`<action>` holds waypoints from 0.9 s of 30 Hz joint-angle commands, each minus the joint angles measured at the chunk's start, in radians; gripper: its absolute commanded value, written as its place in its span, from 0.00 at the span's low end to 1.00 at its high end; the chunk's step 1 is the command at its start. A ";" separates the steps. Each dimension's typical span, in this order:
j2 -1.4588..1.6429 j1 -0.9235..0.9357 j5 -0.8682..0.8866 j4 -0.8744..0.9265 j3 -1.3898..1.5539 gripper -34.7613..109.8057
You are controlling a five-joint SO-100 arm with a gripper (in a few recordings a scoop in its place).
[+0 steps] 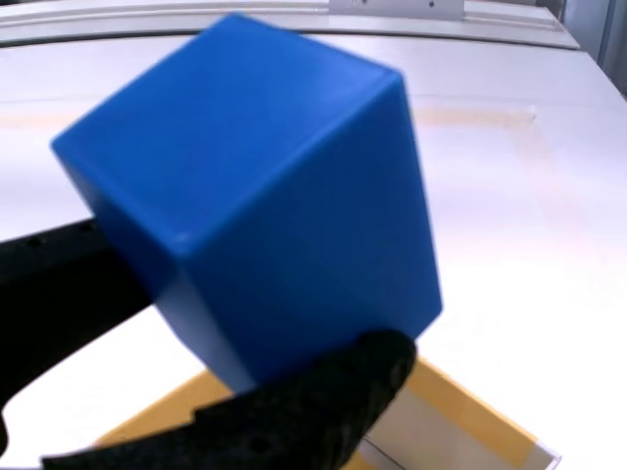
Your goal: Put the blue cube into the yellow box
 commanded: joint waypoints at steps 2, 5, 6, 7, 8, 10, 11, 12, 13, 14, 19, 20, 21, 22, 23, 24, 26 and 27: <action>-0.026 0.011 -0.009 -0.048 -0.178 0.36; -0.100 0.006 -0.012 -0.058 -0.213 0.36; -0.123 0.006 -0.012 -0.058 -0.221 0.36; -0.141 0.005 -0.015 -0.060 -0.224 0.36; -0.160 0.005 -0.018 -0.064 -0.224 0.36; -0.192 0.005 -0.020 -0.072 -0.222 0.36; -0.202 0.005 -0.017 -0.080 -0.218 0.36; -0.213 0.005 -0.015 -0.086 -0.215 0.36; -0.224 0.005 -0.011 -0.086 -0.213 0.36; -0.232 0.005 -0.009 -0.084 -0.213 0.36; -0.262 0.006 -0.008 -0.092 -0.209 0.38; -0.265 0.008 -0.015 -0.092 -0.207 0.39; -0.267 0.009 -0.018 -0.100 -0.202 0.41; -0.267 0.009 -0.005 -0.110 -0.196 0.43; -0.267 0.009 0.006 -0.110 -0.193 0.45; -0.265 0.009 0.015 -0.115 -0.189 0.48; -0.259 0.009 0.029 -0.133 -0.178 0.50; -0.255 0.009 0.035 -0.133 -0.173 0.51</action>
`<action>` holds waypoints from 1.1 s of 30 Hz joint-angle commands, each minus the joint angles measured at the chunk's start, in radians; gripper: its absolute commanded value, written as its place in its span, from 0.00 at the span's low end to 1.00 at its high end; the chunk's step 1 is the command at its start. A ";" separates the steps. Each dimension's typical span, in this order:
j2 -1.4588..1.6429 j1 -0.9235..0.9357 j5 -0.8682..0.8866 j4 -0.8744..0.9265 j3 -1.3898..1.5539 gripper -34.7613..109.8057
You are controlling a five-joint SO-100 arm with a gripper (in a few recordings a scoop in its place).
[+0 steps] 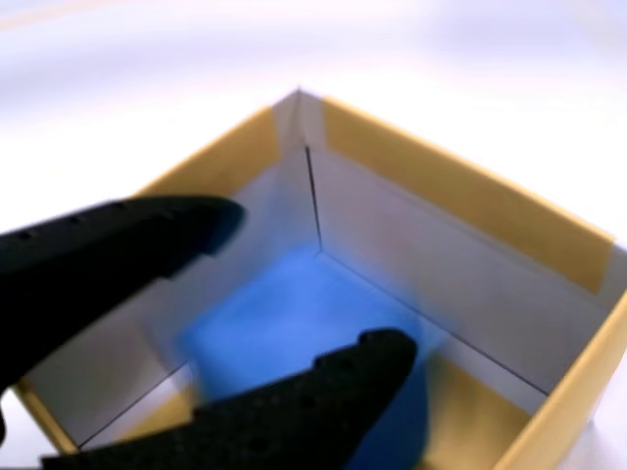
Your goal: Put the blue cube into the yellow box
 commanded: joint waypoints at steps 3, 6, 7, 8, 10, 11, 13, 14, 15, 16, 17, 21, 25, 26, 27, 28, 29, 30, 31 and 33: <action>0.106 0.011 0.009 -0.048 -0.043 0.51; 0.175 0.002 0.006 -0.051 -0.008 0.50; 0.210 -0.003 0.002 -0.044 0.008 0.49; 0.252 -0.009 -0.003 -0.044 0.026 0.48; 0.344 -0.026 -0.015 -0.011 0.058 0.45; 0.394 -0.035 -0.014 0.012 0.074 0.44; 0.497 -0.058 -0.021 0.092 0.107 0.41; 0.546 -0.072 -0.021 0.130 0.126 0.40; 0.595 -0.089 -0.021 0.170 0.147 0.40; 0.643 -0.107 -0.026 0.207 0.175 0.39; 0.692 -0.127 -0.029 0.233 0.209 0.38; 0.882 -0.235 -0.051 0.276 0.383 0.35; 1.085 -0.379 -0.060 0.362 0.549 0.32; 1.138 -0.420 -0.061 0.388 0.591 0.32; 1.195 -0.462 -0.064 0.422 0.629 0.31; 1.255 -0.505 -0.083 0.471 0.664 0.30; 1.312 -0.546 -0.091 0.508 0.701 0.30; 1.368 -0.589 -0.091 0.543 0.733 0.28; 1.419 -0.632 -0.092 0.607 0.750 0.28; 1.509 -0.719 -0.081 0.749 0.765 0.27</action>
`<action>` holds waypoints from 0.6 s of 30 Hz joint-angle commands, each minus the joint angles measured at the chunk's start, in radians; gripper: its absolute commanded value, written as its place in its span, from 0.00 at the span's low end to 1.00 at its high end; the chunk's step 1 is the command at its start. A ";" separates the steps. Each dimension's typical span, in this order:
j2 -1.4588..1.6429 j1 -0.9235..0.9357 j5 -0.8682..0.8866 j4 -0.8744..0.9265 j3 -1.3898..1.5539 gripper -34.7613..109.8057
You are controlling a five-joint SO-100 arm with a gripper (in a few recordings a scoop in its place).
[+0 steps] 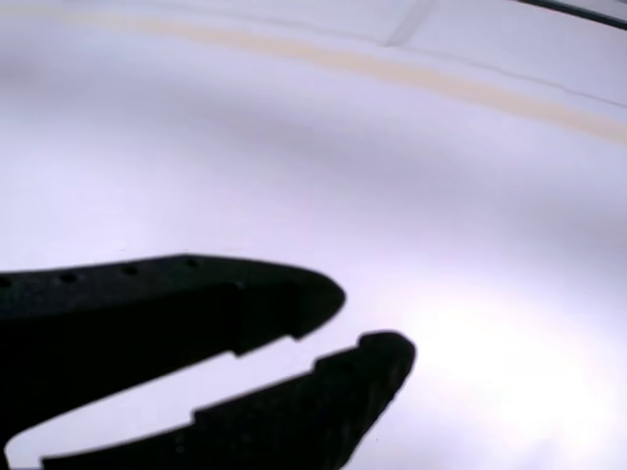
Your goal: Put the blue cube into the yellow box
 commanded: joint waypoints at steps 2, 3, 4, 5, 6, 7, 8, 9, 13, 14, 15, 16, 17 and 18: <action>0.285 -0.204 0.009 0.330 -0.003 0.26; 0.324 -0.247 0.021 0.402 -0.003 0.26; 0.364 -0.288 0.028 0.477 -0.003 0.26; 0.399 -0.328 0.038 0.546 -0.002 0.25; 0.436 -0.365 0.061 0.594 0.009 0.24; 0.469 -0.394 0.074 0.635 0.025 0.24; 0.495 -0.417 0.077 0.667 0.041 0.24; 0.522 -0.436 0.092 0.684 0.066 0.24; 0.643 -0.479 0.110 0.784 0.193 0.24; 0.672 -0.486 0.123 0.828 0.218 0.24; 0.699 -0.491 0.133 0.870 0.238 0.24; 0.723 -0.497 0.149 0.904 0.259 0.24; 0.746 -0.502 0.160 0.933 0.281 0.24; 0.765 -0.503 0.164 0.946 0.307 0.24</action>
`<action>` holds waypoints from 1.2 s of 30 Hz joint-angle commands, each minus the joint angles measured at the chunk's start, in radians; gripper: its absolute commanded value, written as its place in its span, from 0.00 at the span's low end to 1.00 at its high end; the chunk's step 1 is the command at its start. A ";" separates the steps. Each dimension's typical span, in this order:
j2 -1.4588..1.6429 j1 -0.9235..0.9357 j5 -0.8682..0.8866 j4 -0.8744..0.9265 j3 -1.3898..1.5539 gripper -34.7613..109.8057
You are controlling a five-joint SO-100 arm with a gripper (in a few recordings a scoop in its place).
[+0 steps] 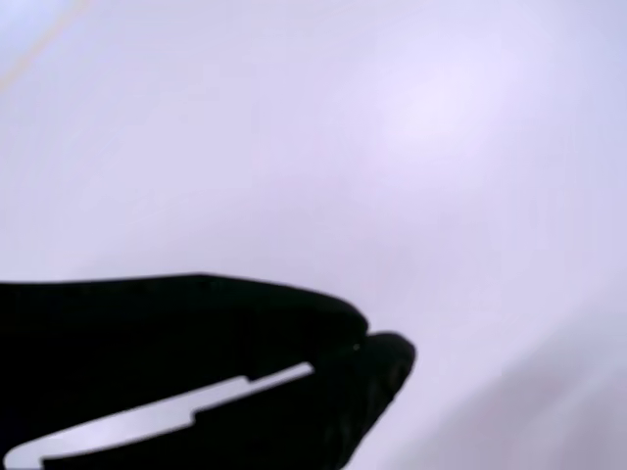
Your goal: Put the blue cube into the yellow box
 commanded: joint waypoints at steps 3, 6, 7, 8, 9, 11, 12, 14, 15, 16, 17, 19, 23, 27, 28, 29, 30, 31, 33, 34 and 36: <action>0.143 -0.014 0.011 0.084 0.112 0.24; 0.224 0.011 0.000 0.107 0.198 0.24; 0.241 0.018 -0.002 0.112 0.221 0.24; 0.252 0.025 -0.002 0.117 0.242 0.24; 0.258 0.031 -0.002 0.118 0.261 0.24; 0.261 0.038 0.023 0.146 0.265 0.24; 0.262 0.037 0.025 0.164 0.265 0.24; 0.265 0.043 0.020 0.195 0.265 0.24; 0.267 0.051 0.015 0.212 0.265 0.24; 0.270 0.057 0.012 0.235 0.265 0.24; 0.270 0.063 0.005 0.262 0.265 0.24; 0.272 0.077 -0.006 0.322 0.265 0.24; 0.272 0.109 0.008 0.360 0.265 0.24; 0.272 0.120 0.015 0.360 0.265 0.24; 0.272 0.120 0.012 0.360 0.265 0.24; 0.272 0.126 0.011 0.360 0.265 0.24; 0.272 0.141 0.011 0.360 0.265 0.24; 0.272 0.161 0.011 0.360 0.265 0.24; 0.272 0.187 0.011 0.360 0.265 0.24; 0.270 0.187 0.011 0.359 0.265 0.24; 0.270 0.186 0.011 0.359 0.265 0.24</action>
